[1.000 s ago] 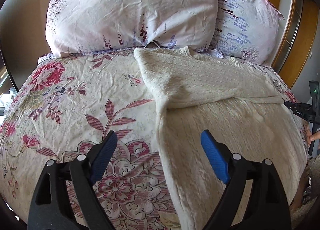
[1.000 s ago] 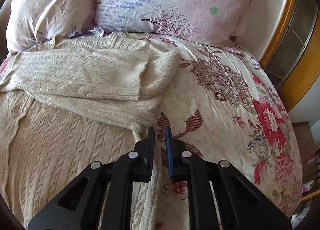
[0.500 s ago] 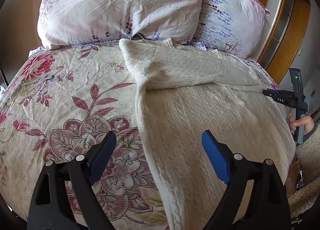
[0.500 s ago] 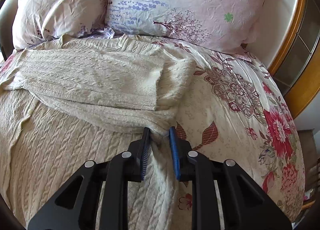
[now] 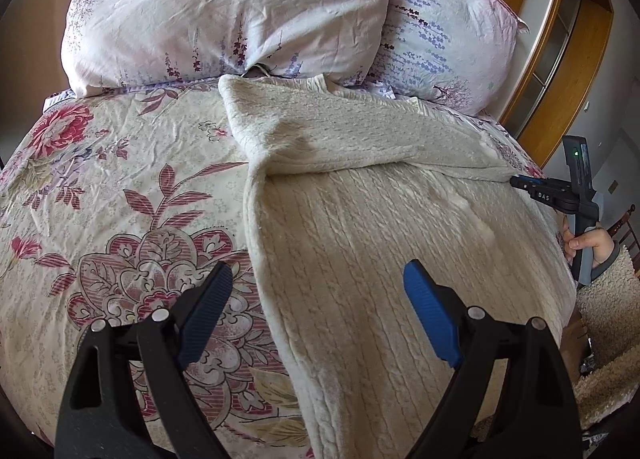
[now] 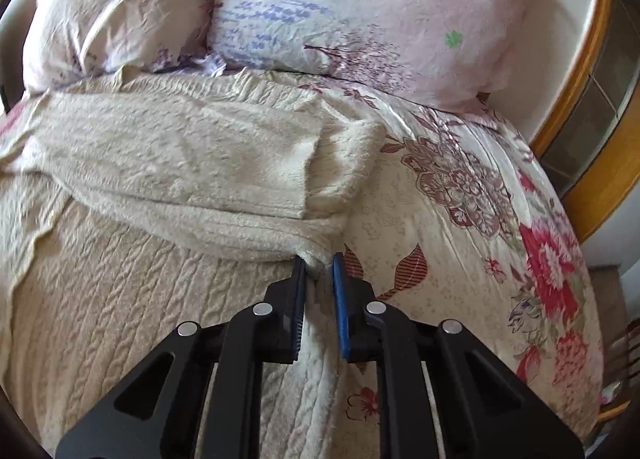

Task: Fold small clothes
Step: 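Grasp the cardigan hem with the right gripper and lift it to fold lengthwise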

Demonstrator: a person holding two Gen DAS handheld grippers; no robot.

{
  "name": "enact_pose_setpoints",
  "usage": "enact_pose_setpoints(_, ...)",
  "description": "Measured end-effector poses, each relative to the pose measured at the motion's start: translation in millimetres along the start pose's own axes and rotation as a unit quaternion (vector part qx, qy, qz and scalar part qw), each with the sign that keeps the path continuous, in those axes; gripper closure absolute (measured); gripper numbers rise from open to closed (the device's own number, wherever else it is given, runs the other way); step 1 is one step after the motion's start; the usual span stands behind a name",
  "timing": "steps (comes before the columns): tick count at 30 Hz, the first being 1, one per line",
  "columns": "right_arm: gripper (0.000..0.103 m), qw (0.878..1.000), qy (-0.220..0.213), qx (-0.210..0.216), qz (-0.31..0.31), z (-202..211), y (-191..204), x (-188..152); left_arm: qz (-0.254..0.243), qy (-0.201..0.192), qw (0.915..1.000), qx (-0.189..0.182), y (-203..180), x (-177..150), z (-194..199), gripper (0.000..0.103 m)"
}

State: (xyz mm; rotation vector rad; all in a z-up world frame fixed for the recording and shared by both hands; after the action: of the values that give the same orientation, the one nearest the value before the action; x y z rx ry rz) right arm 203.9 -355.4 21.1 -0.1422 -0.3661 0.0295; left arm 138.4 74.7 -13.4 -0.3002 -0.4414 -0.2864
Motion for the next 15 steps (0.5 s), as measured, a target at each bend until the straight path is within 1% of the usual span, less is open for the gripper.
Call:
enact_pose_setpoints(3,0.092,0.997,0.010,0.036,-0.073,-5.0,-18.8,-5.7,0.009,0.002,0.9999,-0.008,4.3,-3.7,1.4,0.016)
enact_pose_setpoints(6,0.091,0.993,0.017,0.061,-0.102,-5.5,-21.4,-9.9,0.017,0.003,0.9996,-0.022,8.1,-8.6,4.4,0.016)
enact_pose_setpoints(7,0.088,0.990,0.018,0.079,-0.113,-3.8,-22.1,-11.6,0.021,0.003,0.9994,-0.029,9.4,-10.6,5.7,0.016)
enact_pose_setpoints(8,0.085,0.986,0.022,0.104,-0.127,-1.4,-24.1,-14.7,0.025,0.004,0.9990,-0.037,10.3,-12.9,6.7,0.016)
enact_pose_setpoints(10,0.064,0.976,0.030,0.150,-0.158,4.9,-31.3,-26.6,0.033,0.006,0.9979,-0.056,10.9,-19.5,9.1,0.016)
enact_pose_setpoints(11,0.060,0.970,0.030,0.170,-0.170,8.9,-35.7,-33.9,0.036,0.007,0.9972,-0.065,11.1,-23.7,9.7,0.016)
enact_pose_setpoints(14,0.060,0.954,0.046,0.228,-0.189,16.0,-43.3,-59.8,0.049,0.017,0.9946,-0.090,10.3,-37.2,7.1,0.016)
enact_pose_setpoints(15,0.060,0.948,0.052,0.248,-0.194,17.6,-43.6,-69.6,0.052,0.013,0.9942,-0.094,9.3,-40.6,7.2,0.018)
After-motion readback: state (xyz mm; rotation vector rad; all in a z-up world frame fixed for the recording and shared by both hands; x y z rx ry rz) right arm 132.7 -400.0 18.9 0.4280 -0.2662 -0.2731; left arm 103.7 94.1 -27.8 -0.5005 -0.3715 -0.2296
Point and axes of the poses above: each gripper's, at about its wrist camera, not at the fingertips, and z roughly against the way its jaws point, y to its left, x to its top, the point moved 7 cm from there along -z, roughly the way its jaws point, and after that the axes turned 15 degrees about y, right-handed, at the moved point
